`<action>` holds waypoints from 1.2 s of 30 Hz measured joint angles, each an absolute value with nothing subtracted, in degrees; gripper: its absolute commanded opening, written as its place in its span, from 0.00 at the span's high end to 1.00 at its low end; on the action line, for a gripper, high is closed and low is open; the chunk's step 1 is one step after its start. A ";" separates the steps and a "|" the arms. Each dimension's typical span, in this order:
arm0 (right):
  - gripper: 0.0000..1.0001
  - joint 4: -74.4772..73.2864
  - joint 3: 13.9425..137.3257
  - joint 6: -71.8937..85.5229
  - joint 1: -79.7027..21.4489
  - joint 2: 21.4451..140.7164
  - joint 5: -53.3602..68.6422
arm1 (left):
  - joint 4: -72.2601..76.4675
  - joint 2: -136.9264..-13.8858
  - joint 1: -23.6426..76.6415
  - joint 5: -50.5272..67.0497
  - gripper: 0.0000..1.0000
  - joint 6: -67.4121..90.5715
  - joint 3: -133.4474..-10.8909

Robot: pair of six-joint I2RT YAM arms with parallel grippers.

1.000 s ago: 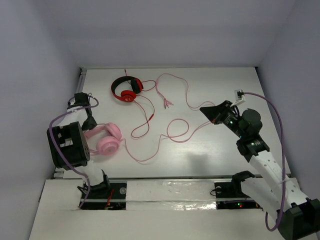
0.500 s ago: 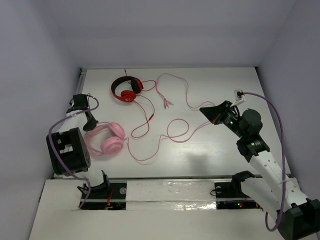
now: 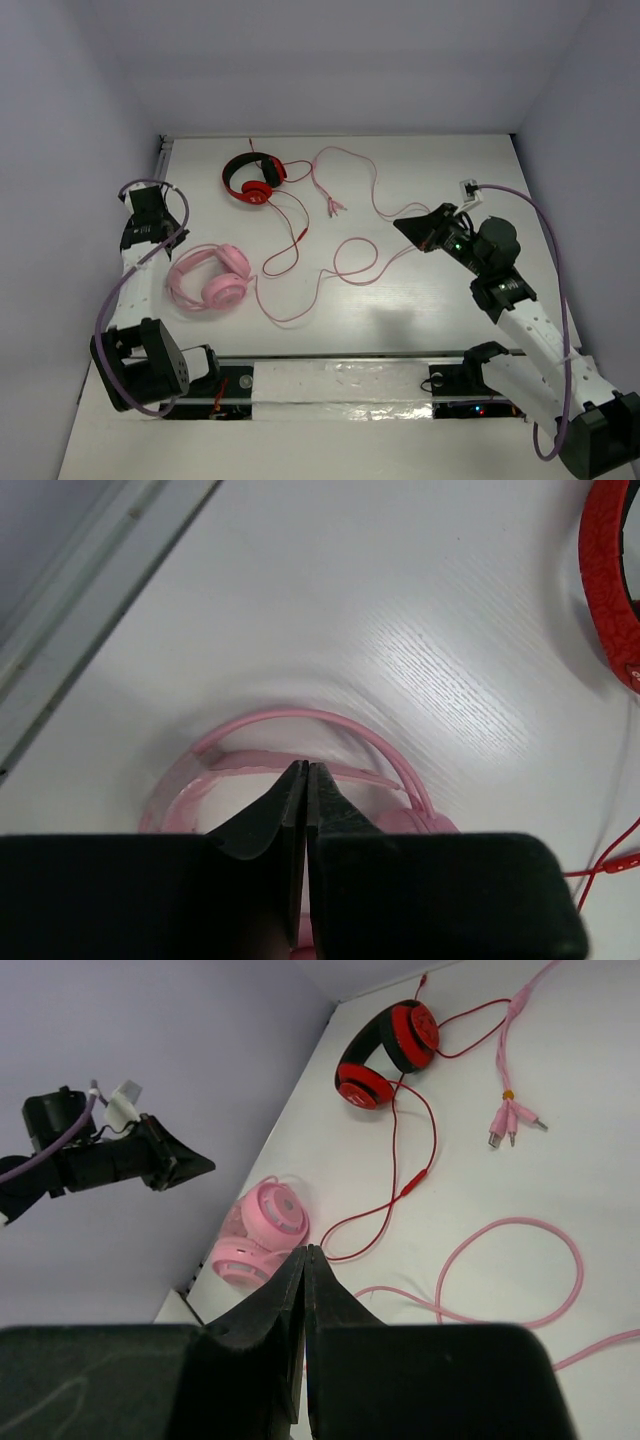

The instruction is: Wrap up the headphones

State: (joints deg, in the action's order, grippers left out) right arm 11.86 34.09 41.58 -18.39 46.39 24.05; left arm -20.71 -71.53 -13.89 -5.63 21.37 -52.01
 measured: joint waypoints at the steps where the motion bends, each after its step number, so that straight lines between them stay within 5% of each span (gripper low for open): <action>1: 0.94 11.81 34.13 41.43 -18.46 46.39 24.05 | -21.65 -70.35 -13.89 -6.63 1.00 21.15 -52.23; 3: 0.93 11.53 34.22 41.08 -18.65 46.33 23.97 | -24.49 -68.86 -13.89 -8.51 0.95 21.04 -53.15; 6: 0.91 10.79 34.39 40.66 -18.85 46.09 23.57 | -28.03 -69.23 -13.89 -9.69 0.73 20.34 -55.18; 13: 0.81 10.70 34.46 40.56 -18.85 45.95 23.62 | -34.35 -77.73 -13.89 -11.70 0.52 17.54 -58.19; 22: 0.76 10.50 34.46 40.73 -18.85 47.24 23.64 | -39.48 -87.59 -13.89 -8.01 0.40 13.78 -63.96; 31: 0.75 10.55 34.46 40.77 -18.85 47.22 23.90 | -40.62 -95.72 -13.87 -10.79 0.40 13.26 -64.62; 36: 0.75 10.61 34.46 40.86 -18.85 47.42 24.05 | -40.99 -97.10 -13.89 -13.72 0.82 11.97 -64.47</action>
State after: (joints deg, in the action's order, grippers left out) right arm 10.61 34.46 40.86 -18.85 47.42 24.05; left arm -40.99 -97.10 -13.89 -13.72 11.97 -64.47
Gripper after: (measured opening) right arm 0.250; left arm 0.293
